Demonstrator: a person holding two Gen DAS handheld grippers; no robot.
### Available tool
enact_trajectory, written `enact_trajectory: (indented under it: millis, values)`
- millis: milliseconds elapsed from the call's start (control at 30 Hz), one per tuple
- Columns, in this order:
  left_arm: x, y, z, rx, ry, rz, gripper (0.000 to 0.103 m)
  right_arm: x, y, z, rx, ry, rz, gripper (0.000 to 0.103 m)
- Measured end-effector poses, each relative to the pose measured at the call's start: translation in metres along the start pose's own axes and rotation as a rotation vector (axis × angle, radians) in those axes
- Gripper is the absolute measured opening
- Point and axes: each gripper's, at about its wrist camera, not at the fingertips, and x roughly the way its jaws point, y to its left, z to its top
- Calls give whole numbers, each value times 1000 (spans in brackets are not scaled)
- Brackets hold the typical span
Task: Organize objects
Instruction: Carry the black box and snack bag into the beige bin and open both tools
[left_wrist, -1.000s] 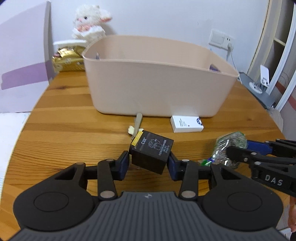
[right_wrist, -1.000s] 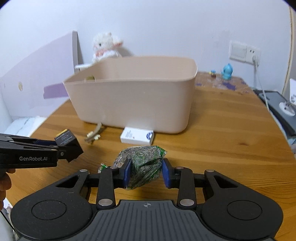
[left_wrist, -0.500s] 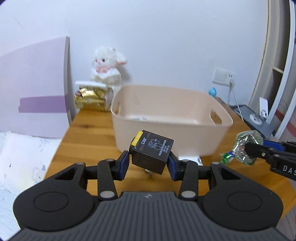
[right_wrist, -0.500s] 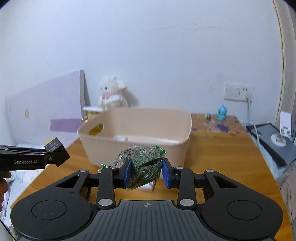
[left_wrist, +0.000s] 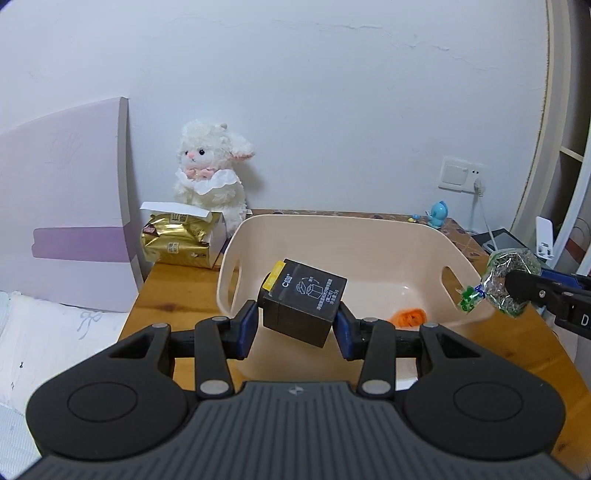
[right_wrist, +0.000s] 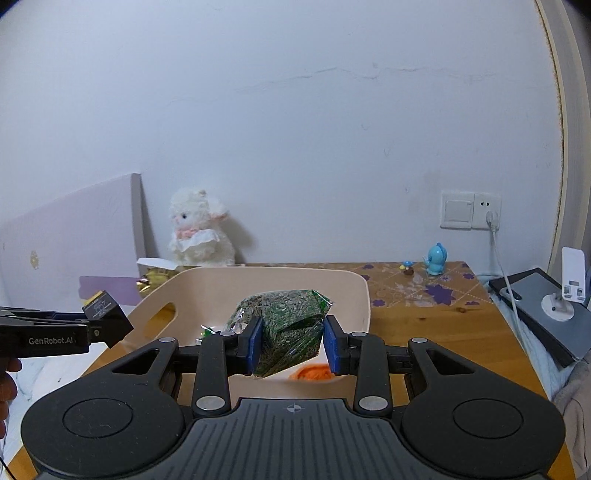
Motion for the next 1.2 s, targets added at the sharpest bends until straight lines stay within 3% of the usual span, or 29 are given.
enact_trajectory:
  millis: [333,567,733,833,1033,1100,1200]
  values:
    - [86,-4,12,3,99,23,46,72,-14,-1,29,111,-30,32]
    - [120,-10,4,49,171,77,46,95,-11,-11,20,169,-30,33]
    - [114,-8,4,38,170,58,49,91,-13,-16,38,176,-26,56]
    - [102,-8,6,30,155,59,78,81,-14,-15,52,145,-25,63]
    - [70,-9,5,51,123,61,83,56,-10,-13,66,101,-31,80]
    - [59,-10,2,67,109,76,88,48,-10,-13,79,91,-26,92]
    - [45,-8,-3,66,101,93,90,36,-7,-16,87,85,-19,97]
